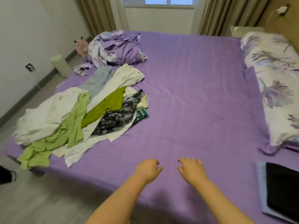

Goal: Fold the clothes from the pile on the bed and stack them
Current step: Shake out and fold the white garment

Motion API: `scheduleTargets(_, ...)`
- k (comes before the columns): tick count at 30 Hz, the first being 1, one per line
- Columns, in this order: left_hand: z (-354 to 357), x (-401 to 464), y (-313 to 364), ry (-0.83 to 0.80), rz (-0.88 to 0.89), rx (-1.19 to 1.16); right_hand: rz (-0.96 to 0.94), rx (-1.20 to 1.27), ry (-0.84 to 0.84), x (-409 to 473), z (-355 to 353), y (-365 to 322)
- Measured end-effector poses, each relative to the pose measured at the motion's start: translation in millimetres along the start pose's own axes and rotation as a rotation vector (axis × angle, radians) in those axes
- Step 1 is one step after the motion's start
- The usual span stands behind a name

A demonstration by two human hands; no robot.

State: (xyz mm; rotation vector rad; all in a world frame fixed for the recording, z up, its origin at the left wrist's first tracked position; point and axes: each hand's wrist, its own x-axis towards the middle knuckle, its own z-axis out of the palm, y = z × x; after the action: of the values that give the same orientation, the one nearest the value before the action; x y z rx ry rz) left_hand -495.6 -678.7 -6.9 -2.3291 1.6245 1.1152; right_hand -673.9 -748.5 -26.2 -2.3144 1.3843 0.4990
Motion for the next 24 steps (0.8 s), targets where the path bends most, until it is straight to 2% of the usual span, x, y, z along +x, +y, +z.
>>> scheduleTargets(6, -37.9, -65.9, -122.8, 0.093, -0.054, -0.062, -0.143, -0.041, 0.034, -5.3, -3.5, -135.7)
scheduleTargets(11, -51.5, -105.9, -196.7, 0.129, -0.133, -0.137, -0.209, -0.048, 0.032, -9.2, -7.1, -218.1)
scheduleTargets(24, -89.0, -131.3, -290.5, 0.227, -0.310, -0.292, -0.400, -0.072, 0.025, 28.0, -28.0, -332.3)
